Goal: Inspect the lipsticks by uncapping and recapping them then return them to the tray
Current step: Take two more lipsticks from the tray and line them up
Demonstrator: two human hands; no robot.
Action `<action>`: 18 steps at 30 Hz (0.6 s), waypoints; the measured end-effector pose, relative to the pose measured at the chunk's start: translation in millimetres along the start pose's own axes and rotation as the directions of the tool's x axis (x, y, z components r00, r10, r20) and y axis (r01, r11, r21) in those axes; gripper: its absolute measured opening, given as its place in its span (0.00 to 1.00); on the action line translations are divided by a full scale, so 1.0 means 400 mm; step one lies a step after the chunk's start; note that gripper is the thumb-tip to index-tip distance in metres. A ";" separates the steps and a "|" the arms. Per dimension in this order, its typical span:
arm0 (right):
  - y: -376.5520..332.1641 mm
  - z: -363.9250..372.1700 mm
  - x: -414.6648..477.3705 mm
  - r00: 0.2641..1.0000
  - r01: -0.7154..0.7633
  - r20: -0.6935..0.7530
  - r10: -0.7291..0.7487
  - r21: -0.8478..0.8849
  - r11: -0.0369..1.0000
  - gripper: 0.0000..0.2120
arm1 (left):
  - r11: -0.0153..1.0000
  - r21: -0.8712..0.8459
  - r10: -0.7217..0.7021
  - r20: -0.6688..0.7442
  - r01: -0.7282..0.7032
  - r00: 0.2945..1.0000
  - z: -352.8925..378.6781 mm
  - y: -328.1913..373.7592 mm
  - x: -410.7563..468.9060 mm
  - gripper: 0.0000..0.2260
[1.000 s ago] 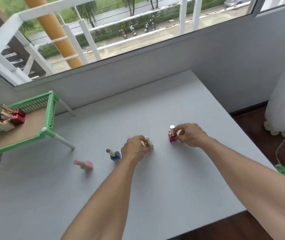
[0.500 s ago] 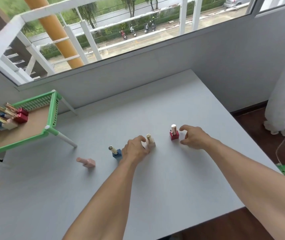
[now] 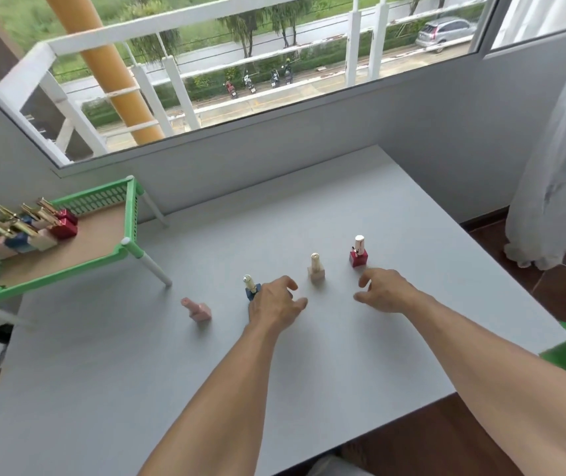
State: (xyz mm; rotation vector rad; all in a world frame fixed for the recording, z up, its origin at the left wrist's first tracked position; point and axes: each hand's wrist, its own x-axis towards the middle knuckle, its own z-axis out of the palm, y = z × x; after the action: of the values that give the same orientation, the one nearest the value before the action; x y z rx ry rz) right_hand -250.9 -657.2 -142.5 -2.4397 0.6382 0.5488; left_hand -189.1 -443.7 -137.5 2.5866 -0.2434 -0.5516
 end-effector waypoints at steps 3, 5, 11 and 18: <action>-0.082 0.052 -0.037 0.999 0.035 -0.006 -0.035 -0.007 0.999 0.17 | 0.999 -0.035 0.010 -0.004 -0.010 1.000 -0.027 -0.079 -0.024 0.14; -0.094 0.066 -0.047 0.999 0.040 -0.005 -0.040 -0.006 0.999 0.16 | 0.999 -0.036 0.022 0.008 -0.021 1.000 -0.023 -0.088 -0.037 0.14; -0.217 0.168 -0.083 0.995 0.097 0.011 -0.096 -0.034 0.995 0.13 | 0.999 -0.044 -0.008 0.004 0.009 1.000 -0.062 -0.231 -0.081 0.14; -0.378 0.293 -0.091 0.984 0.173 0.041 -0.173 -0.004 0.985 0.12 | 0.999 -0.004 -0.040 -0.144 0.040 0.989 -0.103 -0.406 -0.107 0.15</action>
State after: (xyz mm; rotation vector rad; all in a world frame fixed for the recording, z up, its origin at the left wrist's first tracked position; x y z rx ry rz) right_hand -225.9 -464.3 -152.2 -2.4550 0.4031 0.5295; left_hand -198.6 -274.2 -169.6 2.6209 -0.1432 -0.3759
